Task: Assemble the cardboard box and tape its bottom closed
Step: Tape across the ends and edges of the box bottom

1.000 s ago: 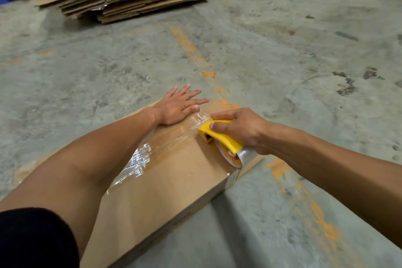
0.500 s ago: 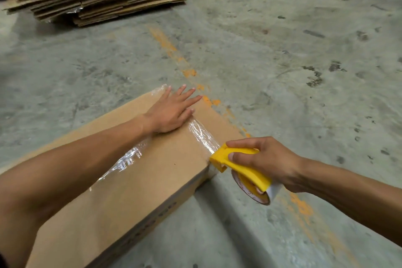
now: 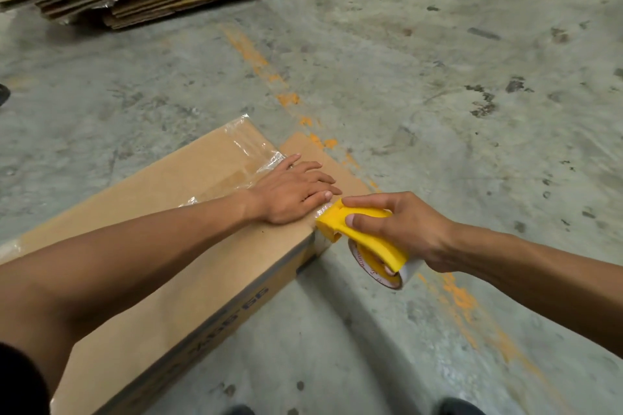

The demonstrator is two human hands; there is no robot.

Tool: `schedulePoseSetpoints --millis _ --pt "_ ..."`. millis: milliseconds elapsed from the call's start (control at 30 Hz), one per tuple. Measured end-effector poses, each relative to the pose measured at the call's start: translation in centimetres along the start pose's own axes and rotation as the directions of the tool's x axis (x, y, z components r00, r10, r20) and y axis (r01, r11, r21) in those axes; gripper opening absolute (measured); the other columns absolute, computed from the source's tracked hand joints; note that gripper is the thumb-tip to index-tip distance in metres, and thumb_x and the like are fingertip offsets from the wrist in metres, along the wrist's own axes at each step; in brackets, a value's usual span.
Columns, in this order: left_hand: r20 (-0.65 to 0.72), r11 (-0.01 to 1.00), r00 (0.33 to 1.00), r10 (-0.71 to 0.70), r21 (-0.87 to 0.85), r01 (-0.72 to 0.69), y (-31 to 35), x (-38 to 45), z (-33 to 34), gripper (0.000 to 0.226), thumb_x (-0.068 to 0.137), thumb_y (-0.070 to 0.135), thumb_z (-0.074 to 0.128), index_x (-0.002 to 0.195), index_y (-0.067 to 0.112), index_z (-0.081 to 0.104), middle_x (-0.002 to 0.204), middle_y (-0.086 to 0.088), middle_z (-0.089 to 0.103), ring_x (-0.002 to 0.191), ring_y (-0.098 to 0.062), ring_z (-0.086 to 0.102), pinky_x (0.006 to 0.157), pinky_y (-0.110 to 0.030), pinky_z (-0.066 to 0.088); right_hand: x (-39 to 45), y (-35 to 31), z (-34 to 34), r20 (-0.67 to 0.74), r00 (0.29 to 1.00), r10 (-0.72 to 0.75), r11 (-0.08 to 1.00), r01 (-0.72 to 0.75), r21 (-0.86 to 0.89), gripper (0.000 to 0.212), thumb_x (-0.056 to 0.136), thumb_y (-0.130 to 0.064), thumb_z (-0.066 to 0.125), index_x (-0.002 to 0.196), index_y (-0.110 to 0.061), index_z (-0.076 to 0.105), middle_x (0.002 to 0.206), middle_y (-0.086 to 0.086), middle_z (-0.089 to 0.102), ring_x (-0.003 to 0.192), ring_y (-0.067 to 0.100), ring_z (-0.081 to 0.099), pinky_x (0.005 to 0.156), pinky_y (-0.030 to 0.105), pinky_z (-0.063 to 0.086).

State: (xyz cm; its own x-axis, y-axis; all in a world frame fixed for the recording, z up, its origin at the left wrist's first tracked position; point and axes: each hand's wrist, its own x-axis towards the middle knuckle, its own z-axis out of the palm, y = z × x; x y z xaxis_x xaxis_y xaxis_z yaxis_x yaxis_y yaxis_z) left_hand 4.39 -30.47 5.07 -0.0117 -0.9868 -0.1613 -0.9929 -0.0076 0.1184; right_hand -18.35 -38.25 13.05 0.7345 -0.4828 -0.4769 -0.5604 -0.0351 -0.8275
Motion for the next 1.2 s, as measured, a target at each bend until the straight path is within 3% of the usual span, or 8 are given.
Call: schedulePoseSetpoints --millis 100,400,567,667,900,1000,1133,1200 --pt "0.006 1.0 1.0 -0.004 -0.004 0.004 -0.2 0.0 -0.1 0.054 0.101 0.054 0.009 0.142 0.046 0.042 0.149 0.018 0.043 0.148 -0.012 0.02 0.12 -0.047 0.0 -1.6 1.1 -0.7 0.082 0.996 0.027 0.997 -0.033 0.067 0.029 0.086 -0.024 0.072 0.115 -0.026 0.07 0.083 0.021 0.074 0.07 0.031 0.063 0.057 0.032 0.055" --pt "-0.017 1.0 1.0 -0.01 0.025 0.01 0.5 0.2 0.0 0.056 0.099 0.054 0.007 0.143 0.046 0.041 0.147 0.018 0.046 0.147 -0.013 0.02 0.12 -0.047 -0.001 1.4 1.3 -0.9 0.091 0.985 0.15 0.987 -0.143 -0.075 0.028 0.084 -0.033 0.074 0.112 -0.028 0.073 0.094 0.003 0.072 0.066 0.012 0.063 0.054 0.018 0.053" --pt "-0.007 0.999 1.0 -0.019 0.036 0.02 1.4 0.0 -0.1 0.059 0.098 0.054 0.008 0.142 0.04 0.045 0.146 0.016 0.048 0.147 -0.016 0.022 0.119 -0.049 0.0 6.1 -0.3 -1.7 0.261 0.856 0.446 0.892 -0.399 -0.215 0.056 0.085 -0.047 0.066 0.13 -0.013 0.063 0.066 0.009 0.053 0.049 0.021 0.051 0.051 0.026 0.049" --pt "-0.044 0.998 0.999 -0.018 0.064 0.021 2.3 -0.3 -0.2 0.064 0.095 0.055 0.007 0.136 0.037 0.052 0.141 0.016 0.053 0.144 -0.015 0.029 0.119 -0.049 0.003 7.0 -0.3 -2.6 0.307 0.809 0.501 0.861 -0.431 -0.27 0.058 0.084 -0.051 0.066 0.132 -0.02 0.059 0.063 0.005 0.046 0.04 0.016 0.047 0.05 0.025 0.048" --pt "-0.126 0.99 0.992 0.009 0.14 0.009 3.3 -0.6 0.5 0.05 0.101 0.047 0.02 0.111 0.033 0.066 0.11 0.014 0.067 0.123 -0.012 0.049 0.117 -0.046 0.012 6.0 -0.8 -2.8 0.257 0.798 0.545 0.829 -0.468 -0.307 0.031 0.085 -0.045 0.068 0.099 -0.018 0.059 0.059 0.003 0.043 0.036 0.013 0.042 0.045 0.02 0.044" --pt "-0.142 0.984 0.989 0.026 0.177 -0.001 4.2 -0.6 0.4 0.048 0.101 0.046 0.022 0.105 0.031 0.067 0.105 0.013 0.069 0.116 -0.013 0.053 0.115 -0.047 0.018 5.7 -1.6 -2.9 0.209 0.82 0.533 0.806 -0.418 -0.418 0.029 0.085 -0.042 0.07 0.091 -0.015 0.062 0.06 0.004 0.049 0.04 0.013 0.045 0.046 0.02 0.046" --pt "-0.156 0.986 0.988 0.02 0.166 0.007 3.3 -0.7 0.7 0.044 0.101 0.045 0.022 0.1 0.031 0.064 0.101 0.012 0.068 0.111 -0.014 0.054 0.114 -0.045 0.019 5.3 -3.0 -1.4 0.162 0.904 0.395 0.747 -0.214 -0.63 0.038 0.084 -0.039 0.068 0.105 -0.007 0.07 0.077 0.011 0.059 0.056 0.021 0.054 0.048 0.023 0.048" --pt "-0.149 0.988 0.989 0.01 0.154 0.013 3.1 -0.7 0.6 0.046 0.1 0.046 0.02 0.097 0.031 0.063 0.1 0.012 0.067 0.109 -0.014 0.054 0.114 -0.044 0.019 4.0 -4.2 0.0 0.117 0.96 0.253 0.559 -0.047 -0.828 0.034 0.088 -0.039 0.062 0.097 -0.007 0.068 0.084 0.008 0.058 0.062 0.02 0.051 0.049 0.025 0.041"
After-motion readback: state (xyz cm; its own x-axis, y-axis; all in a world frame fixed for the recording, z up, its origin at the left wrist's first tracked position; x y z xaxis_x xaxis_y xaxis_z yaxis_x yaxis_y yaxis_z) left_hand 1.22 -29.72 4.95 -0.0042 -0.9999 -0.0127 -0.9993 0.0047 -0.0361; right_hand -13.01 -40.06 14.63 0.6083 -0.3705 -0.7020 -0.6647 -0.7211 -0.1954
